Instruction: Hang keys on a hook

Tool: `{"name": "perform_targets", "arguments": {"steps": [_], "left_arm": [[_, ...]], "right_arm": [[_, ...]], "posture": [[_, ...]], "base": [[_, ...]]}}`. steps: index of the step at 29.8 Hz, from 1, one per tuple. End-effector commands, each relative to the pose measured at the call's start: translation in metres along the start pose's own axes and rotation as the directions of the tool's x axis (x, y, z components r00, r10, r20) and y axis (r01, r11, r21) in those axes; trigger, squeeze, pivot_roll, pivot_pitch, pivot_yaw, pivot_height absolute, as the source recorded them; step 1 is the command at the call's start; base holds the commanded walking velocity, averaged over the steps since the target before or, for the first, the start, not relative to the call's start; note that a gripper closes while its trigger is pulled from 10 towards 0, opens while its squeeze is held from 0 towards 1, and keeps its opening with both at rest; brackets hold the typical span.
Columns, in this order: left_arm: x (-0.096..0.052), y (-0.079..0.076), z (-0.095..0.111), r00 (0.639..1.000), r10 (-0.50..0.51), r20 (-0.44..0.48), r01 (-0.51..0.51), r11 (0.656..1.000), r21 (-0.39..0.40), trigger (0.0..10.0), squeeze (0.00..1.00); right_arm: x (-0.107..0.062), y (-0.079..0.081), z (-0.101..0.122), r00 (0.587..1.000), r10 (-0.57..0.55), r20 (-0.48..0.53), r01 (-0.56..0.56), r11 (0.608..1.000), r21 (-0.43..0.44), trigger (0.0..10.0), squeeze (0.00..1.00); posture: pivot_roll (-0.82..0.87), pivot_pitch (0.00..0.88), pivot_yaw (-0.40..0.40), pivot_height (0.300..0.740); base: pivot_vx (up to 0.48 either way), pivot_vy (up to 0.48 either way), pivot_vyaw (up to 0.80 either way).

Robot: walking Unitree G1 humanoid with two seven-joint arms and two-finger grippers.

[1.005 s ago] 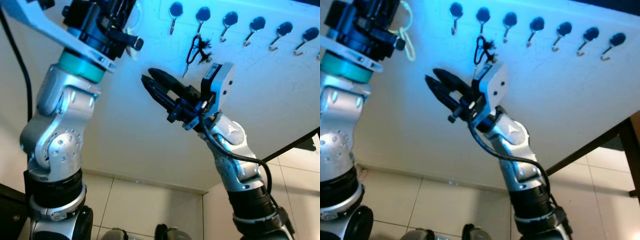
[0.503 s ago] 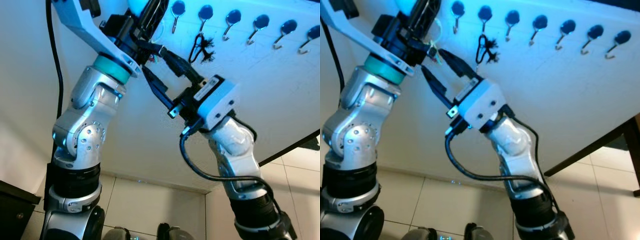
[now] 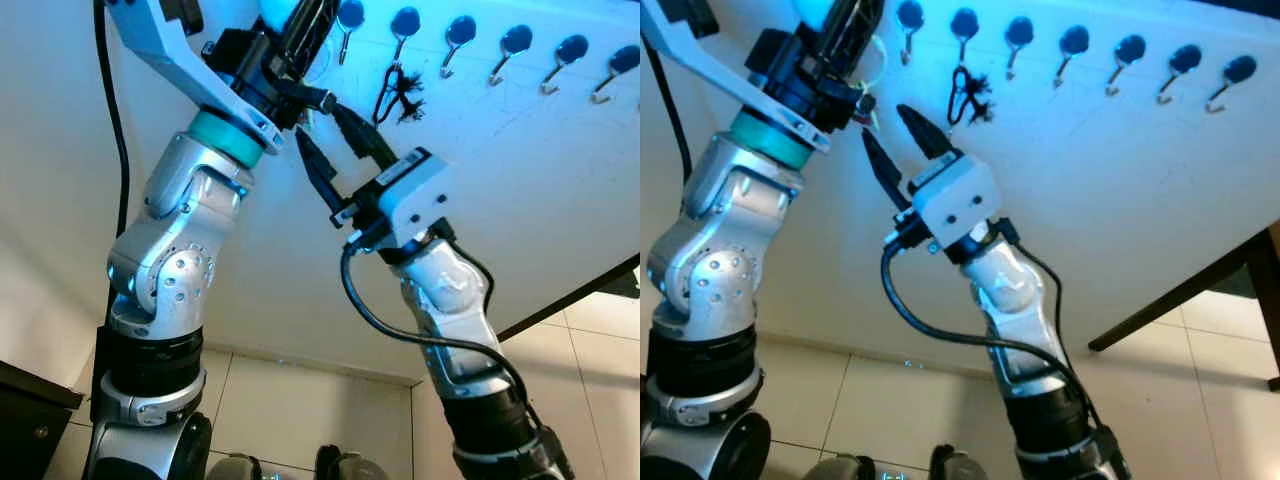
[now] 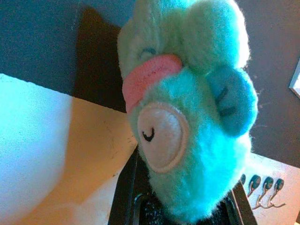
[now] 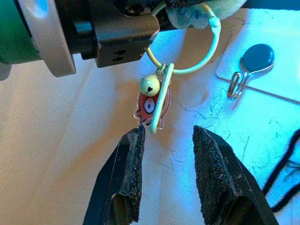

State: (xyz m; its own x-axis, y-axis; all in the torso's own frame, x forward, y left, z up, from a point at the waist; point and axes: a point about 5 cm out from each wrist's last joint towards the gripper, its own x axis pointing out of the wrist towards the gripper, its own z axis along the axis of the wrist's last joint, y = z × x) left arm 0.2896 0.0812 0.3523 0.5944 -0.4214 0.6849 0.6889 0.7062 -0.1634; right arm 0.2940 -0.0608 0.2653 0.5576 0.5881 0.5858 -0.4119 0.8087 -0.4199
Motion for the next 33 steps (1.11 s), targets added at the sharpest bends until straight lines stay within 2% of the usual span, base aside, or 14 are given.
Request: {"name": "perform_targets", "arguments": {"steps": [1,4,5,6,7,14,15,16,17,18,25,28,30,33], "left_arm": [[0.0,-0.006,0.005,0.999,-0.02,0.025,0.02,1.0,0.005,10.0,0.0],[0.0,-0.006,0.005,0.999,-0.02,0.025,0.02,1.0,0.005,10.0,0.0],[0.0,-0.005,0.005,1.0,-0.019,0.026,0.018,1.0,0.006,10.0,0.0],[0.0,-0.005,0.005,1.0,-0.019,0.026,0.018,1.0,0.006,10.0,0.0],[-0.001,-0.005,0.005,1.0,-0.016,0.026,0.016,1.0,0.007,10.0,0.0],[-0.001,-0.003,0.003,1.0,-0.005,0.022,0.005,1.0,0.009,10.0,0.0],[-0.001,-0.002,0.002,1.0,-0.003,0.02,0.003,1.0,0.01,10.0,0.0],[-0.001,-0.002,0.002,1.0,-0.002,0.018,0.002,1.0,0.011,10.0,0.0],[-0.001,-0.002,0.001,1.0,-0.001,0.017,0.001,1.0,0.011,10.0,0.0],[-0.001,-0.001,0.001,1.0,0.002,0.014,-0.002,1.0,0.014,10.0,0.0],[-0.002,0.003,-0.004,1.0,0.026,-0.01,-0.026,0.999,0.043,10.0,0.0],[-0.004,0.007,-0.01,0.998,0.051,-0.038,-0.048,0.995,0.083,10.0,0.0],[-0.007,0.01,-0.016,0.995,0.072,-0.062,-0.065,0.991,0.115,10.0,0.0],[-0.008,0.009,-0.016,0.995,0.075,-0.064,-0.067,0.991,0.12,10.0,0.0]], "right_arm": [[0.003,0.0,0.0,1.0,-0.007,0.015,0.007,1.0,0.013,10.0,0.0],[0.003,0.0,0.0,1.0,-0.007,0.017,0.007,1.0,0.013,10.0,0.0],[0.004,0.001,0.001,1.0,-0.006,0.022,0.006,1.0,0.014,7.3,0.0],[0.004,0.001,0.001,1.0,-0.006,0.022,0.006,1.0,0.014,7.3,0.0],[0.006,0.001,0.002,1.0,-0.005,0.028,0.005,1.0,0.015,4.7,0.0],[0.006,0.0,0.005,0.999,-0.008,0.044,0.007,1.0,0.012,3.8,0.0],[0.006,0.0,0.005,0.999,-0.009,0.043,0.008,1.0,0.009,1.5,0.0],[0.005,0.0,0.004,0.999,-0.01,0.043,0.01,1.0,0.007,0.8,0.0],[0.005,0.0,0.004,0.999,-0.011,0.042,0.01,1.0,0.005,0.8,0.0],[0.004,-0.001,0.003,0.999,-0.012,0.041,0.012,1.0,0.004,0.0,0.0],[0.002,-0.002,0.001,0.999,-0.02,0.03,0.02,1.0,-0.004,0.0,0.0],[0.003,-0.009,-0.002,0.999,-0.052,0.01,0.052,0.997,-0.052,0.0,0.0],[0.005,-0.018,-0.002,0.996,-0.089,0.005,0.089,0.989,-0.122,0.0,0.0],[0.007,-0.024,0.0,0.995,-0.099,0.019,0.101,0.978,-0.184,0.2,0.0]], "posture": [[0.1,0.11,0.039,0.74],[0.1,0.11,0.039,0.74],[0.11,0.11,0.036,0.74],[0.11,0.11,0.036,0.74],[0.11,0.109,0.034,0.74],[0.1,0.104,0.035,0.74],[0.09,0.103,0.037,0.74],[0.09,0.102,0.038,0.74],[0.09,0.102,0.038,0.74],[0.09,0.102,0.04,0.74],[0.09,0.101,0.041,0.74],[0.09,0.101,0.041,0.74],[0.09,0.105,0.042,0.74],[0.09,0.108,0.041,0.74]], "base": [[0.0,0.0,0.0],[0.0,0.0,0.0],[0.0,0.0,0.0],[0.0,0.0,0.0],[0.0,0.0,0.0],[0.0,0.0,0.0],[0.0,0.0,0.0],[0.0,0.0,0.0],[0.0,0.0,0.0],[0.0,0.0,0.0],[0.0,0.0,0.0],[0.0,0.0,0.0],[0.0,0.0,0.0],[0.0,0.0,0.0]]}}
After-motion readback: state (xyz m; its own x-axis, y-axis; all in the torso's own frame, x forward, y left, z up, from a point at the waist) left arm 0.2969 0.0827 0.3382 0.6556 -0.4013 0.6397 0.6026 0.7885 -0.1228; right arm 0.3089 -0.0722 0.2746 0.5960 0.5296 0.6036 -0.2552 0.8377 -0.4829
